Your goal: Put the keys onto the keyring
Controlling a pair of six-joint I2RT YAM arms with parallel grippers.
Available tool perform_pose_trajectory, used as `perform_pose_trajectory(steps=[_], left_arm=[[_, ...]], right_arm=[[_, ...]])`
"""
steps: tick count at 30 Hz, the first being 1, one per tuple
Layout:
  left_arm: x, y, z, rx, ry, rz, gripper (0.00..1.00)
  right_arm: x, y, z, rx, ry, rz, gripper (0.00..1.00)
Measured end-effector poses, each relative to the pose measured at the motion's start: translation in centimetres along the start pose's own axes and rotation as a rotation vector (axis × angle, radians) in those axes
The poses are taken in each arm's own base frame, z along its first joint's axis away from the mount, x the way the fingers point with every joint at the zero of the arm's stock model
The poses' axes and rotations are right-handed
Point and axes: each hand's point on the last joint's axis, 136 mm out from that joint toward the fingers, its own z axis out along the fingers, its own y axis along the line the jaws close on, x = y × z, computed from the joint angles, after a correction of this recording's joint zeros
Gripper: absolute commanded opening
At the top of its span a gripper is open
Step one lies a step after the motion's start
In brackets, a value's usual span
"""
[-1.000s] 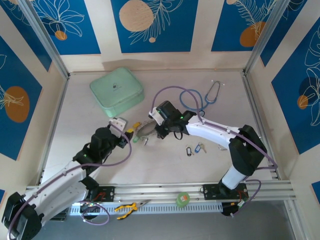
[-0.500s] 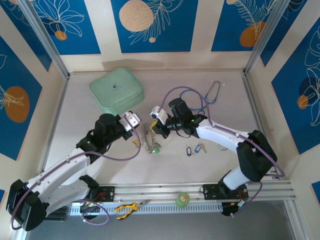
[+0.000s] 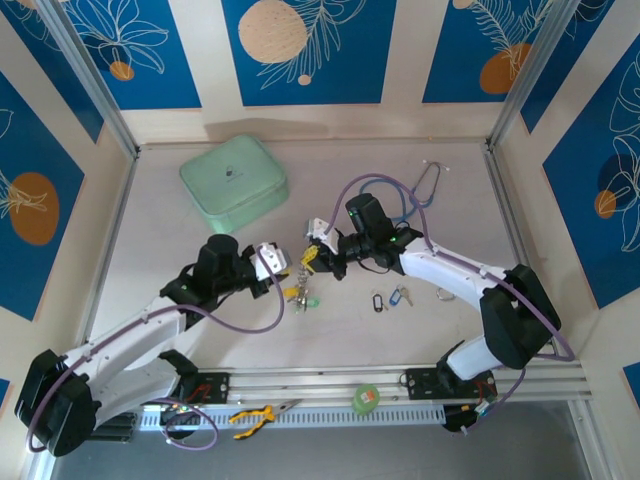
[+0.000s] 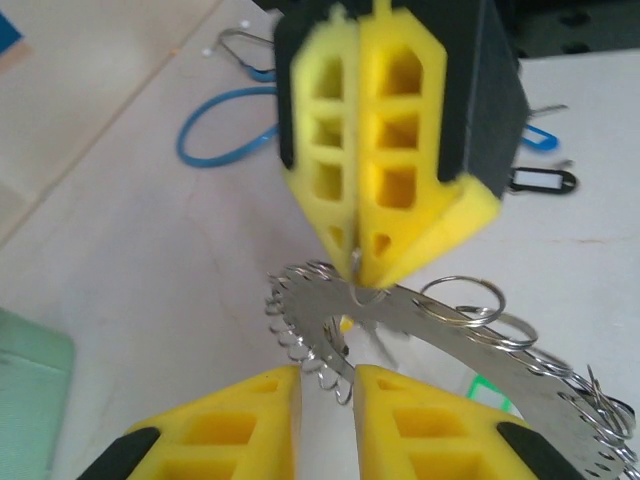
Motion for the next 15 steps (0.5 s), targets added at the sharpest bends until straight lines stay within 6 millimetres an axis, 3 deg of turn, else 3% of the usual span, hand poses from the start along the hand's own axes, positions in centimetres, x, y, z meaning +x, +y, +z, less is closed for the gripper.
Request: perform_pose_trajectory(steps=[15], left_arm=[[0.1,-2.3,0.4,0.105,-0.072,0.031,0.16]], right_arm=[[0.4,3.2,0.6,-0.084,0.037,-0.221,0.00]])
